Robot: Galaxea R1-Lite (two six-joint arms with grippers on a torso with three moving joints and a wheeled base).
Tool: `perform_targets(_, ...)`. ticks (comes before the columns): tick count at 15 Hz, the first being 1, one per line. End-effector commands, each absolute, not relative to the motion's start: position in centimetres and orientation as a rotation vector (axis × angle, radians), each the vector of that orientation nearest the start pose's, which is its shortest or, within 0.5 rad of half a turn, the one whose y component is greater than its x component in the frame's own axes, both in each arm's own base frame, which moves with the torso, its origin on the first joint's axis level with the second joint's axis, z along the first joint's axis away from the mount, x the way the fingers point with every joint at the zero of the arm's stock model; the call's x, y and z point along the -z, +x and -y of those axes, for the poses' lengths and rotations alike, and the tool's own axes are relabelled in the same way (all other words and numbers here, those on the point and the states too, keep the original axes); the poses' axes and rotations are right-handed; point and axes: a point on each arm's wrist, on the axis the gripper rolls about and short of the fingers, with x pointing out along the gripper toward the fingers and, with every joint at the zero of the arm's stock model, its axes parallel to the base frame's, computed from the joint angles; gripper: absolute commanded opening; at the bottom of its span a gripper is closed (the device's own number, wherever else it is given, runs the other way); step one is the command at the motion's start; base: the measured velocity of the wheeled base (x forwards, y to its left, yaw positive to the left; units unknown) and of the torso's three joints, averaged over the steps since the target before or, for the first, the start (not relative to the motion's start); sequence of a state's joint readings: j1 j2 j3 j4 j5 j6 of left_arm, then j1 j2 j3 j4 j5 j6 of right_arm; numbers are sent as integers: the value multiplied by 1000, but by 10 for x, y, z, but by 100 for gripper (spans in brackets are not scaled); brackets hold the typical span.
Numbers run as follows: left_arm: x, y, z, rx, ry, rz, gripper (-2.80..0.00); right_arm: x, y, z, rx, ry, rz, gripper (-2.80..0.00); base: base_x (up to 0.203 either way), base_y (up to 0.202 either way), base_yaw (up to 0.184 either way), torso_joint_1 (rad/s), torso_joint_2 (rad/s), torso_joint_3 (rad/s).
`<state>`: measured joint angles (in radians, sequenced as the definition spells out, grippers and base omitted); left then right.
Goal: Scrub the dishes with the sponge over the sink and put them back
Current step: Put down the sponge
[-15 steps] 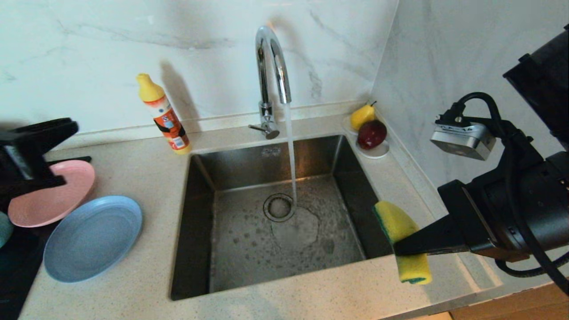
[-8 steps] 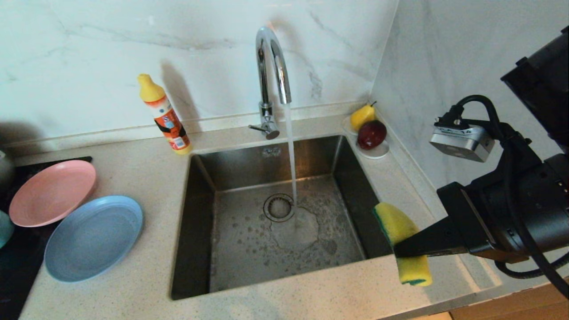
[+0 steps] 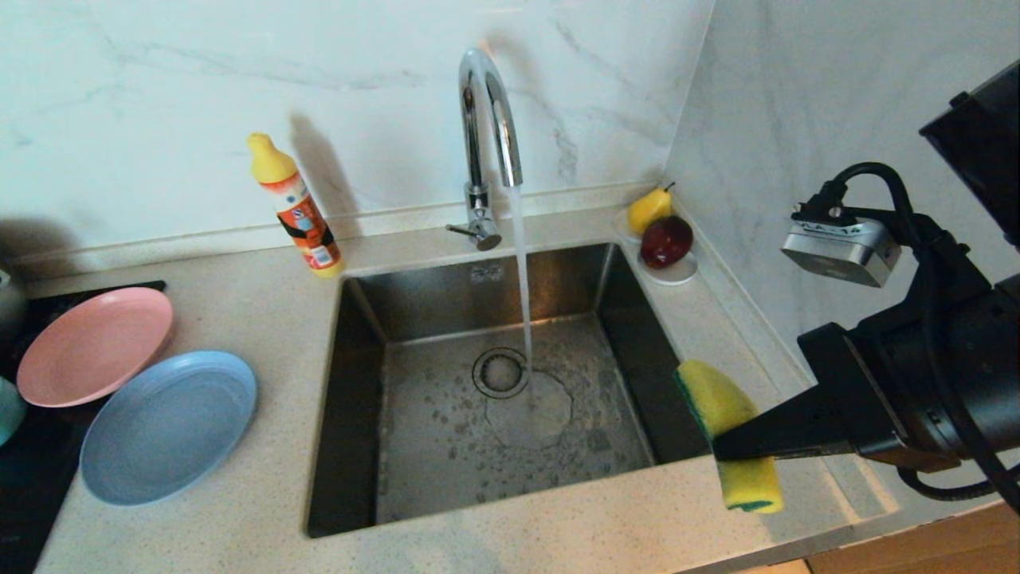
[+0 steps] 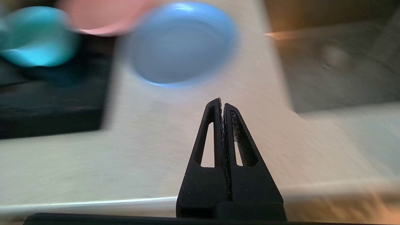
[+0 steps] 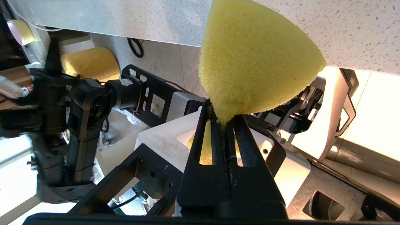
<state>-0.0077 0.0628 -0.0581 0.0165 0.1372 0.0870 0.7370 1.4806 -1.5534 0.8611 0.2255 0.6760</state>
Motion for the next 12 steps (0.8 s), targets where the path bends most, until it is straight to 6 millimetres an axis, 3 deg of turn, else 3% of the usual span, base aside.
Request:
perform_targets(1,-76,-24,0,27,91,-11,-280,-315,153,-146,-599,387,-1059,-280,0,0,0,0,0,0)
perform_targets(12,-73,-22,1,36,67,-10,-280,-312,144,-144,-616,337,-1048,-280,0,0,0,0,0,0)
